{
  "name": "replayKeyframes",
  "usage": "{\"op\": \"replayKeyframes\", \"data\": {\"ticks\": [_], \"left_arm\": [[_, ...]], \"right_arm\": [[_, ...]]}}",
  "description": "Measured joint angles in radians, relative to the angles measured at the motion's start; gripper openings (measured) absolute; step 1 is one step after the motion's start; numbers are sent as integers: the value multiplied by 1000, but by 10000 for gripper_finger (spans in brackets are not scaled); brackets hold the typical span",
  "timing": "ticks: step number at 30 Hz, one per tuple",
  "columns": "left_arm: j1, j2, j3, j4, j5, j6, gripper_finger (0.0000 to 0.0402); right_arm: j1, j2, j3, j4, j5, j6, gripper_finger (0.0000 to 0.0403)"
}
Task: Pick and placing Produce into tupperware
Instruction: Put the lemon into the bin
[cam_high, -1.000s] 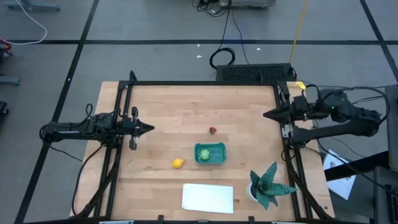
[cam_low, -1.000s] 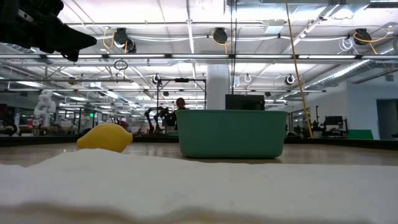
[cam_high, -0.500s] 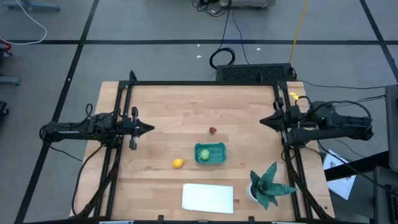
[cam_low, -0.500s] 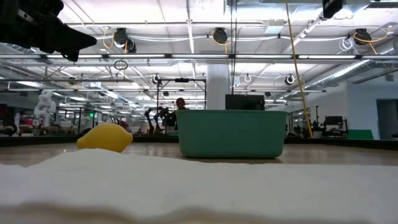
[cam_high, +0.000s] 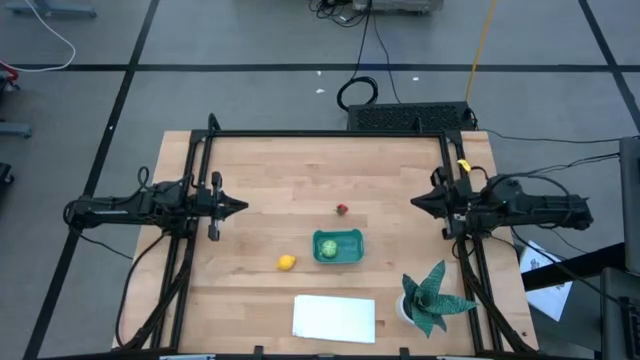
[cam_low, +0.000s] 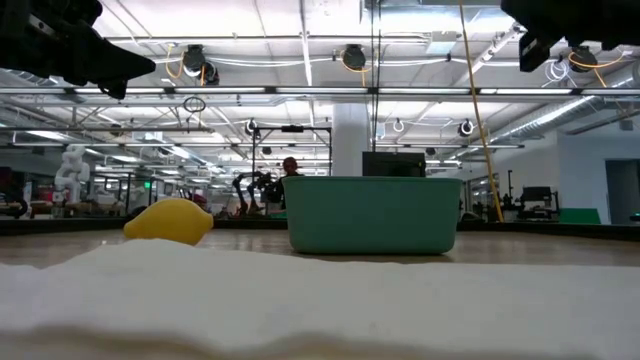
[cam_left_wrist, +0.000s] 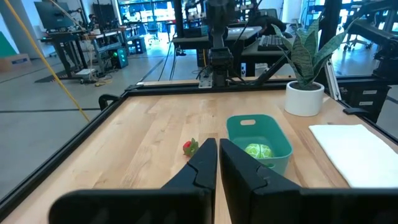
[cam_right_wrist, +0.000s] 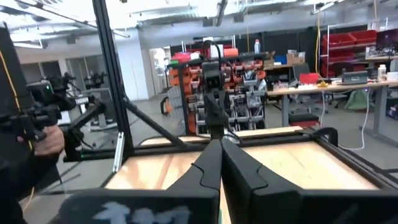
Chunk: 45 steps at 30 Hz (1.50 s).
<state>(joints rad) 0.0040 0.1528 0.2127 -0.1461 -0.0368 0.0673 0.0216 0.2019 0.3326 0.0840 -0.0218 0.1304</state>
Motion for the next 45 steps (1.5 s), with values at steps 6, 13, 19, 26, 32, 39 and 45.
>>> {"op": "replayKeyframes", "data": {"ticks": [6,13,19,26,32,39,45], "left_arm": [[0,0,0,0,0,0,24],[0,0,0,0,0,9,24],[0,0,0,0,-24,39,24],[0,0,0,0,-25,35,24],[0,0,0,29,-24,11,24],[0,0,0,159,-13,-19,24],[0,0,10,201,-32,-24,24]], "right_arm": [[0,-28,-78,82,-1,8,0],[0,-34,-129,153,-3,-20,0],[0,-34,-140,161,-5,-49,0],[0,-34,-140,166,-8,-106,0],[0,-34,-140,192,-9,-139,0],[0,-34,-140,197,-9,-143,0],[0,-33,-140,197,-9,-146,0]]}}
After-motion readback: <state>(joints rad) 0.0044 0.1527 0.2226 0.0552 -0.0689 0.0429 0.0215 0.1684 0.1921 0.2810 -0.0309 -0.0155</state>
